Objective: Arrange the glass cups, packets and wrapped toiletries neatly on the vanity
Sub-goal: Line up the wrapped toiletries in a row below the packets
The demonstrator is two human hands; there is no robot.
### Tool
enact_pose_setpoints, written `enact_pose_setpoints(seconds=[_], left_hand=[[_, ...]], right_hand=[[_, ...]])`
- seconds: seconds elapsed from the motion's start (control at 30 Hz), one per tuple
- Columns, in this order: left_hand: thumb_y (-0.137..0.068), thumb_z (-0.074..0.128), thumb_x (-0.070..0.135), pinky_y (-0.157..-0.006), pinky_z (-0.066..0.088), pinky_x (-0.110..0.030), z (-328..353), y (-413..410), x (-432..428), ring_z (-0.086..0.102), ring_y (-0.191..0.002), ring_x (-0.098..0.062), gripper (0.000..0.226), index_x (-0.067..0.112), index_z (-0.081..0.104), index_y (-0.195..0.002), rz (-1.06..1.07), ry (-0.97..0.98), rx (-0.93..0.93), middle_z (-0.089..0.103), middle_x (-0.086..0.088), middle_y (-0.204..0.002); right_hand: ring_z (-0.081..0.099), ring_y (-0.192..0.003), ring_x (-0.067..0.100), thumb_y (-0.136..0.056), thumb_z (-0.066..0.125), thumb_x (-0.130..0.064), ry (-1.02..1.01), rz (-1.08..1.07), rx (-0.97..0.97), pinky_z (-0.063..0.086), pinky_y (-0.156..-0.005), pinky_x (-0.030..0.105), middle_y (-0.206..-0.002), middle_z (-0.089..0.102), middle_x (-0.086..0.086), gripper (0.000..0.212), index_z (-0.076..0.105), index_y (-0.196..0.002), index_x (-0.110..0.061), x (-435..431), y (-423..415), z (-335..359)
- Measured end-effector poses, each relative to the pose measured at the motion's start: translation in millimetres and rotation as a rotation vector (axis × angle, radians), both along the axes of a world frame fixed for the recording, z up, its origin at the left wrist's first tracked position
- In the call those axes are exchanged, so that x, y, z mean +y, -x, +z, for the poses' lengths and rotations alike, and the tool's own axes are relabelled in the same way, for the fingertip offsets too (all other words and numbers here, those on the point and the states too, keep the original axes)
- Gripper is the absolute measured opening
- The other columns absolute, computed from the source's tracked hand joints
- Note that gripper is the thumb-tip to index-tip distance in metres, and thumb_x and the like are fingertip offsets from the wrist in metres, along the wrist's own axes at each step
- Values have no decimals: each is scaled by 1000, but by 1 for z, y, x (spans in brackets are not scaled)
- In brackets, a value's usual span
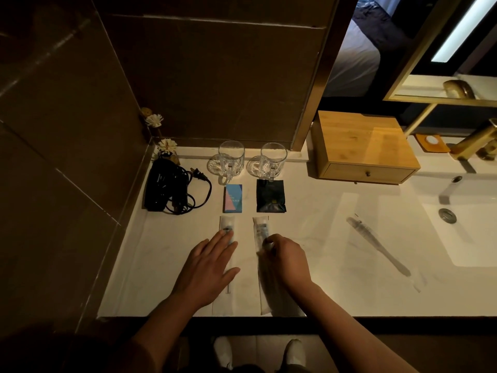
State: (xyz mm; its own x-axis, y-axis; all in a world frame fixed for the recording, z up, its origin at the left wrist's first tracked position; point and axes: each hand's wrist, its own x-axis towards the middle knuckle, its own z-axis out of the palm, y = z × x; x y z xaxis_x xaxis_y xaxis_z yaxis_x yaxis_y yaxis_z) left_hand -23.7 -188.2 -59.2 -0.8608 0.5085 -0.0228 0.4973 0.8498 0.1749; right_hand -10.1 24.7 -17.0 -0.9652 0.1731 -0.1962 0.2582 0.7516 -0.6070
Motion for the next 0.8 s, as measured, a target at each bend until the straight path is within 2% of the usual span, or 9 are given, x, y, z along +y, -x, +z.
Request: enact_pose_setpoints(seconds=[0.1, 0.3, 0.43, 0.53, 0.6, 0.67, 0.8], left_hand=[[-94, 36, 59, -119, 17, -36, -3, 4, -4, 15, -152, -13, 63, 26, 40, -148, -20, 2, -5, 22, 3, -165], [-95, 31, 62, -119, 17, -39, -1, 6, -6, 4, -153, -12, 65, 31, 32, -152, -21, -29, -45, 13, 7, -166], [-96, 28, 58, -119, 14, -36, 3, 2, -10, 6, -153, -10, 61, 33, 30, -151, 13, -186, -106, 11, 11, -165], [-96, 30, 49, -119, 23, -39, 2, 2, -16, 14, -151, -10, 56, 32, 36, -149, 77, -298, -160, 21, 10, -164], [-96, 30, 46, -120, 24, -40, 0, 3, -16, 17, -151, -11, 55, 33, 38, -148, 72, -282, -150, 25, 8, -163], [-95, 27, 47, -119, 17, -36, 0, 3, -15, 16, -151, -11, 56, 33, 36, -149, 59, -236, -140, 25, 7, -164], [-96, 28, 48, -118, 17, -35, -2, 3, -14, 20, -151, -13, 55, 33, 37, -148, 56, -173, -116, 29, 6, -163]], right_hand=[[67, -86, 22, -89, 66, -35, 38, -32, -4, 56, -76, 31, -110, 72, 6, 28, 64, -114, -21, -6, 3, -3], [67, -87, 21, -89, 67, -35, 59, -61, 2, 54, -76, 28, -109, 72, 5, 27, 64, -112, -22, -15, 6, -5], [64, -85, 18, -88, 66, -37, 10, -83, 40, 53, -75, 28, -106, 69, 3, 28, 62, -112, -22, -16, 5, -5], [62, -82, 18, -89, 66, -37, -39, -63, 83, 53, -73, 28, -104, 64, 1, 34, 59, -119, -23, -13, 2, -5], [62, -82, 18, -90, 64, -37, -54, -20, 79, 52, -72, 25, -105, 61, 0, 38, 57, -126, -26, -11, 2, -6], [62, -83, 18, -92, 61, -37, -83, 24, 62, 51, -72, 23, -107, 59, 0, 42, 53, -133, -30, -10, 3, -6], [61, -84, 16, -93, 60, -37, -100, 43, 40, 45, -70, 20, -108, 58, 0, 43, 53, -135, -31, -10, 7, -5]])
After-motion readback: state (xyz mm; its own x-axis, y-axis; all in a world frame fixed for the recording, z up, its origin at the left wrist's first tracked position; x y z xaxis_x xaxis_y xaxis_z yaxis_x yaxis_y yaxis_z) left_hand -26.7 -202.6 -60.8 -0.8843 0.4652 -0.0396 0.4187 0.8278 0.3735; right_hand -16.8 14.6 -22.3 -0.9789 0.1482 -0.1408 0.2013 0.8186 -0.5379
